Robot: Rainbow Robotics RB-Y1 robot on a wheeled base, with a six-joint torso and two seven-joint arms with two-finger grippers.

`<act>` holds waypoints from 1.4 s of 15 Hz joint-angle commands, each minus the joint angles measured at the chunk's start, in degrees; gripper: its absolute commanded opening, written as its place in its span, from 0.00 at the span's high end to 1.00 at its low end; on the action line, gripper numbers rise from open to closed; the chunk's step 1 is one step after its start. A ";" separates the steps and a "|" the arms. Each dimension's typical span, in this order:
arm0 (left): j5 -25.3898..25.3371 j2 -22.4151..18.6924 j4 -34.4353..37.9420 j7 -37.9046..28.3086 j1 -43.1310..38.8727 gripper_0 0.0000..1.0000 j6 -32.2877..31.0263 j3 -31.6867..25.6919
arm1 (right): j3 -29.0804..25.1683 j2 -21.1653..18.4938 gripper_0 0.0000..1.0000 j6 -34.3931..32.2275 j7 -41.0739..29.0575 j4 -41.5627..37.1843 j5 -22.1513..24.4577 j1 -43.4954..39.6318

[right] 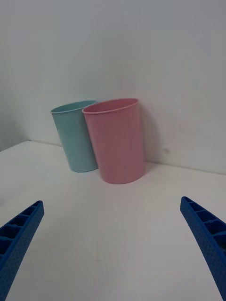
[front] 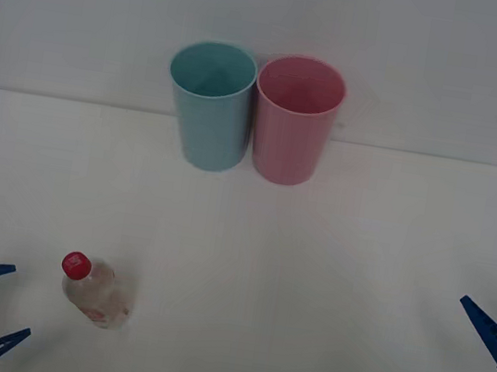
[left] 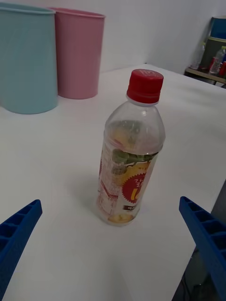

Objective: Grasp the object on the table and drop it into the matching bin: aluminum can to the light blue bin, PET bottle to the pink bin.

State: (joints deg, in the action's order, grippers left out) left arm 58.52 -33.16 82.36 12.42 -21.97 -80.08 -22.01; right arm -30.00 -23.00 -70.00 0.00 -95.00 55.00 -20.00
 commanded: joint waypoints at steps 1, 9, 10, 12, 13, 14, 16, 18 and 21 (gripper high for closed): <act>0.81 1.00 -0.01 0.06 1.31 0.00 0.72 1.97 | 0.00 0.00 0.00 0.00 0.00 0.00 0.00 0.00; 5.90 5.39 -2.56 0.23 7.73 0.00 1.68 4.52 | 0.00 0.00 0.00 0.00 0.00 0.00 0.00 0.00; 7.31 6.45 -2.56 0.41 8.43 0.00 1.68 4.52 | 0.00 0.00 0.00 0.00 0.00 0.00 0.00 0.00; 8.89 8.03 -2.56 0.50 9.49 0.00 1.68 4.52 | 0.00 0.00 0.00 0.00 0.00 0.00 0.00 0.00; 10.12 8.99 -2.65 0.41 10.28 0.00 1.68 4.69 | 0.00 0.00 0.00 0.00 0.00 0.00 0.00 0.00; 10.91 9.70 -2.74 0.32 10.81 0.00 1.68 4.87 | 0.00 0.00 0.00 0.00 0.00 0.00 0.00 0.00; 11.97 11.10 -3.35 0.32 12.12 0.00 1.68 5.04 | 0.00 0.00 0.00 0.00 0.00 0.00 0.00 0.00; 11.97 11.37 -4.76 0.50 13.18 0.00 1.68 5.66 | 0.00 0.00 0.00 0.00 0.00 0.00 0.00 0.00; 11.97 11.37 -5.20 0.76 13.88 0.00 1.68 5.48 | 0.00 0.00 0.00 0.00 0.00 0.00 0.00 0.00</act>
State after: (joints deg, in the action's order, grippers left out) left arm 70.49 -21.79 77.18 13.17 -8.12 -78.38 -16.40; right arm -30.00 -23.00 -70.00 0.00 -95.00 55.00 -20.00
